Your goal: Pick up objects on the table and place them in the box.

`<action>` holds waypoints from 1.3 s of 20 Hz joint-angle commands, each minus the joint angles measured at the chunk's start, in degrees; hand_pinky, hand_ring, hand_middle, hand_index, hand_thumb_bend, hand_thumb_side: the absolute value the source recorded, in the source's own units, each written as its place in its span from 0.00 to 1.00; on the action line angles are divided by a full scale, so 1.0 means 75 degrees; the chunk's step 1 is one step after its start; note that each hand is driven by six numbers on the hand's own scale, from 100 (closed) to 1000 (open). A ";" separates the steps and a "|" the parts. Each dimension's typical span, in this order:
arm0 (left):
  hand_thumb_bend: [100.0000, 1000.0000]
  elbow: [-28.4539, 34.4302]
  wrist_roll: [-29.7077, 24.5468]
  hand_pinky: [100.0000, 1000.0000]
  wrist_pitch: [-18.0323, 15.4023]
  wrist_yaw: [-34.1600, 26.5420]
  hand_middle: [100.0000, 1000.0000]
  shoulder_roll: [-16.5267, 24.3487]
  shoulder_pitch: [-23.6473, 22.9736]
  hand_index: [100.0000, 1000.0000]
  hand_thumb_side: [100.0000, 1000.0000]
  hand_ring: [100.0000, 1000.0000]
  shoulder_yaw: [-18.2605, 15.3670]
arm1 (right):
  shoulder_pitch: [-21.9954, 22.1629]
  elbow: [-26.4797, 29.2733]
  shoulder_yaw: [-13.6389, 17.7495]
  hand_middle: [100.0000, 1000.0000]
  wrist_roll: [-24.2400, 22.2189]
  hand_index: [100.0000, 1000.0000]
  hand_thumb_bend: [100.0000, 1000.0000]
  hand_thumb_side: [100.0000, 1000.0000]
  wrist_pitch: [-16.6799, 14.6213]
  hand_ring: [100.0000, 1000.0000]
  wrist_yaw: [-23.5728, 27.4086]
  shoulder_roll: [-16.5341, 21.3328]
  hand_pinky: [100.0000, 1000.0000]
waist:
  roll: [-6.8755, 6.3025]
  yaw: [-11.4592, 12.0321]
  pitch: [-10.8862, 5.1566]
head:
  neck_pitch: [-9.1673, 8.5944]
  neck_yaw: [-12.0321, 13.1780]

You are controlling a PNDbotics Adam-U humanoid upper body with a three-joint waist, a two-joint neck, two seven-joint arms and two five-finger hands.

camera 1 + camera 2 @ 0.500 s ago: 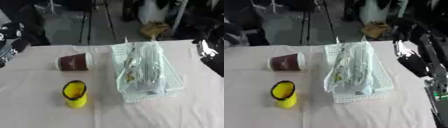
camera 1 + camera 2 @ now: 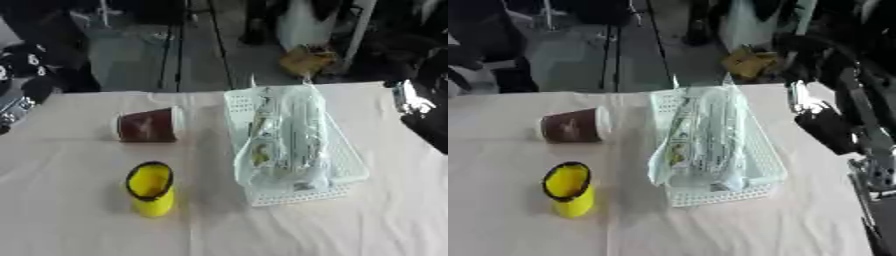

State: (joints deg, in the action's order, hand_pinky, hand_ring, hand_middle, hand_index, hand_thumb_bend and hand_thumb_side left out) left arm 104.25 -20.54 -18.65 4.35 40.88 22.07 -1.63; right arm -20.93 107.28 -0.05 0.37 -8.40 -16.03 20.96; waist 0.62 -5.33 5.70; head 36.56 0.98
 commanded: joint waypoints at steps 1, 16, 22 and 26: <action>0.14 0.0130 0.0177 0.59 0.0069 -0.0094 0.82 0.0207 0.0045 0.90 0.93 0.80 -0.0161 | -0.0090 0.0054 0.0035 0.77 -0.0012 0.89 0.00 0.50 -0.0017 0.62 -0.0005 0.0101 0.53 | -0.0002 0.0010 -0.0104 | -0.0039 -0.0004; 0.14 0.0149 0.0397 0.58 0.0237 -0.0162 0.82 0.0157 -0.0003 0.90 0.93 0.80 -0.0230 | -0.0086 0.0056 0.0046 0.77 -0.0007 0.89 0.00 0.50 -0.0018 0.62 -0.0002 0.0097 0.53 | 0.0013 0.0013 -0.0111 | -0.0079 -0.0029; 0.14 0.0126 0.0430 0.58 0.0274 -0.0159 0.82 0.0128 -0.0009 0.90 0.93 0.80 -0.0256 | -0.0083 0.0057 0.0046 0.77 -0.0008 0.89 0.00 0.50 -0.0018 0.62 0.0002 0.0096 0.53 | 0.0006 0.0007 -0.0105 | -0.0103 -0.0099; 0.15 0.0011 0.0573 0.56 0.0457 0.0011 0.82 0.0152 0.0001 0.90 0.92 0.79 -0.0331 | -0.0084 0.0053 0.0047 0.77 -0.0001 0.89 0.00 0.50 -0.0013 0.61 -0.0005 0.0099 0.53 | 0.0000 0.0020 -0.0102 | -0.0110 -0.0122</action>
State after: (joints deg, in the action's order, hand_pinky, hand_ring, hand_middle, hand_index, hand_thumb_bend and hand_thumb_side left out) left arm 104.15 -16.70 -15.74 4.05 40.77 21.57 -3.05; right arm -20.92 107.27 -0.05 0.37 -8.40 -16.03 20.96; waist 0.78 -5.21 5.68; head 36.09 0.24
